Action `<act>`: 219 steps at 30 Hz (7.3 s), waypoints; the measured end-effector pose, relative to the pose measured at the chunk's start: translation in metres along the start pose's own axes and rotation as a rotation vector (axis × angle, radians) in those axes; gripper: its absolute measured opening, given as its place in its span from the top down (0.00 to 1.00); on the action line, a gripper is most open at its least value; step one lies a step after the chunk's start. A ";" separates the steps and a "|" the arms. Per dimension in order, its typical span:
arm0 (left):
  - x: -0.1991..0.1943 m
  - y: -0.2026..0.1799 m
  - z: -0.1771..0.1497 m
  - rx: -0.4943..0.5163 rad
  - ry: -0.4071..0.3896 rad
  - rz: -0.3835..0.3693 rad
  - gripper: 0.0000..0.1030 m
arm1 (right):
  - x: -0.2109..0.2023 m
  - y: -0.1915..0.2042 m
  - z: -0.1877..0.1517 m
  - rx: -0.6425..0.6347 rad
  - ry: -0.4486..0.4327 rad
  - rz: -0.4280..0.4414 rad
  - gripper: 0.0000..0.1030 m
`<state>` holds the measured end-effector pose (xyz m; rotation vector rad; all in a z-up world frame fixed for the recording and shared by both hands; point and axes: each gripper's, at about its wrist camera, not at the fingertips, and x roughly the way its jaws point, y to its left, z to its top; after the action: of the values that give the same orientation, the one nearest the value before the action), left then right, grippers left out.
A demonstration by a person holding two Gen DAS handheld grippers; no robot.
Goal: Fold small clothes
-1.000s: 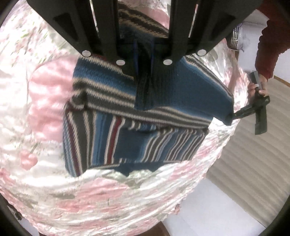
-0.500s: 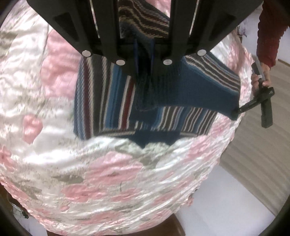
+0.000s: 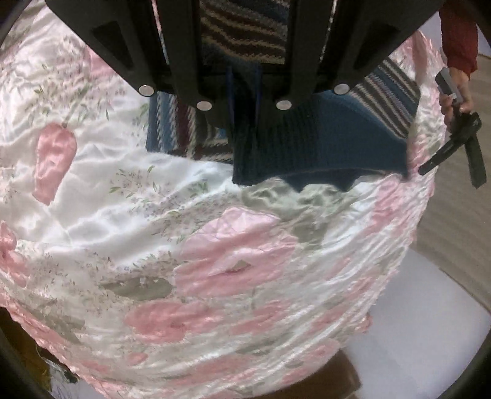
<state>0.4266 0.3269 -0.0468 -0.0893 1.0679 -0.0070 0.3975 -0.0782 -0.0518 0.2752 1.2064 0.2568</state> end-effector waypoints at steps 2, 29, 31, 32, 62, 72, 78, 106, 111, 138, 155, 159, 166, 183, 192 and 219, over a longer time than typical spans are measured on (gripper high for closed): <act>0.016 0.007 0.001 -0.023 0.038 -0.003 0.96 | 0.016 -0.005 0.004 0.009 0.025 -0.027 0.90; 0.057 -0.003 -0.027 0.038 0.063 0.054 0.91 | 0.060 -0.023 -0.003 0.017 0.012 -0.030 0.89; 0.060 0.003 -0.029 0.020 0.074 0.058 0.91 | 0.067 -0.025 -0.004 0.036 0.025 -0.036 0.89; 0.063 0.004 -0.032 0.024 0.091 0.062 0.91 | 0.072 -0.026 -0.005 0.043 0.035 -0.042 0.89; -0.047 0.032 -0.155 0.069 0.190 0.054 0.64 | -0.032 -0.018 -0.176 -0.108 0.160 0.036 0.59; -0.048 0.044 -0.165 0.049 0.218 0.113 0.97 | -0.056 -0.025 -0.185 -0.087 0.165 0.034 0.90; -0.031 0.039 -0.175 0.081 0.229 0.140 0.97 | -0.010 -0.056 -0.200 -0.001 0.253 0.034 0.90; 0.019 -0.040 -0.098 0.031 0.224 0.005 0.64 | 0.036 -0.013 -0.031 -0.081 0.163 -0.078 0.65; 0.027 -0.029 -0.101 0.009 0.234 -0.003 0.62 | 0.037 -0.023 -0.024 -0.032 0.143 -0.045 0.88; -0.014 -0.039 -0.137 0.033 0.229 -0.011 0.44 | -0.024 -0.026 -0.093 -0.034 0.133 -0.174 0.69; -0.033 -0.042 -0.160 0.037 0.200 0.036 0.41 | -0.033 -0.025 -0.145 -0.043 0.174 -0.177 0.50; -0.033 -0.051 -0.162 0.057 0.203 0.021 0.41 | -0.015 -0.032 -0.150 -0.024 0.207 -0.158 0.50; -0.040 -0.058 -0.164 0.085 0.175 0.014 0.41 | 0.005 -0.050 -0.158 0.052 0.238 -0.094 0.49; -0.064 -0.065 -0.161 0.125 0.095 0.019 0.38 | -0.012 -0.033 -0.145 0.057 0.201 0.050 0.86; -0.067 -0.063 -0.162 0.127 0.087 0.010 0.37 | 0.014 -0.057 -0.160 0.083 0.239 -0.008 0.86; -0.022 -0.007 -0.162 0.011 0.178 -0.079 0.29 | -0.017 -0.004 -0.113 0.136 0.213 -0.055 0.85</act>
<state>0.2740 0.3097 -0.1046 -0.1230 1.2414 -0.0939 0.2854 -0.0790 -0.0759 0.3386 1.4427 0.1583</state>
